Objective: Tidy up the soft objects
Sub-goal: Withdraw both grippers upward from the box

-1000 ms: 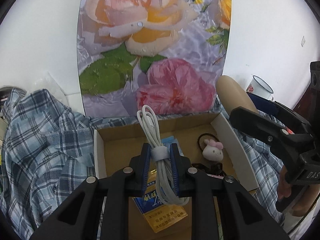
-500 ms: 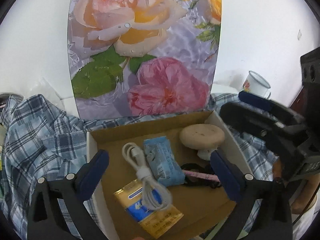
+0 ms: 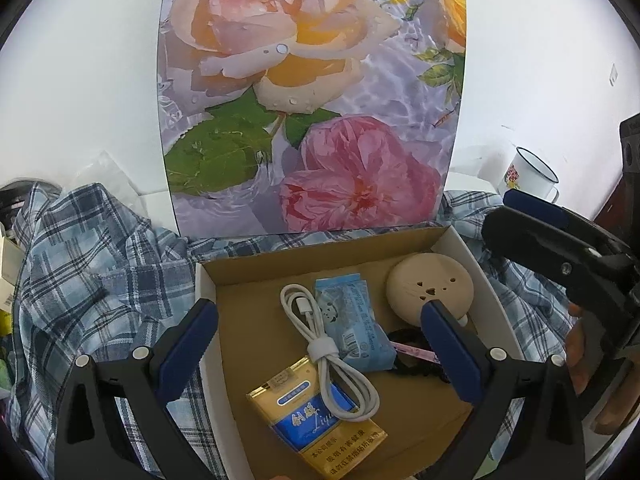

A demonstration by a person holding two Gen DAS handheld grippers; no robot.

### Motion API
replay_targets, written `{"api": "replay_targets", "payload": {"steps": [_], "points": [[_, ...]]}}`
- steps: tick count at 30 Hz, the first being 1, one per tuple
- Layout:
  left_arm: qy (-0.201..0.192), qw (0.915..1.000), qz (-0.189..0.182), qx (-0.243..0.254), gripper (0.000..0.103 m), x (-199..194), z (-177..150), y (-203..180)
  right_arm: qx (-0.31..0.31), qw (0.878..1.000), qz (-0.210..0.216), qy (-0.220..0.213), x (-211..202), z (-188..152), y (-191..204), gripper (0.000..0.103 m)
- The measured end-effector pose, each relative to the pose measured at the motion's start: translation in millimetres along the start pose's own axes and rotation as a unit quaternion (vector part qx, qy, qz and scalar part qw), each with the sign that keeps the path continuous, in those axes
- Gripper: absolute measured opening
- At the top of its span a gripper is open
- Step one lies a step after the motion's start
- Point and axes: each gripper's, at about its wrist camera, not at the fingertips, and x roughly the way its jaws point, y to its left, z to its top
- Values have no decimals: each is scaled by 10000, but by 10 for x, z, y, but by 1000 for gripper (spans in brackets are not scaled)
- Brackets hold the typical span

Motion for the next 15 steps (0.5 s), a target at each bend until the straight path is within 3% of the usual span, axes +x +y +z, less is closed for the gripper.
{"api": "replay_targets", "payload": {"steps": [15], "points": [[-308, 9995, -51, 19, 103, -273, 76, -23, -175, 9997, 26, -196, -190, 96, 153, 102]]}}
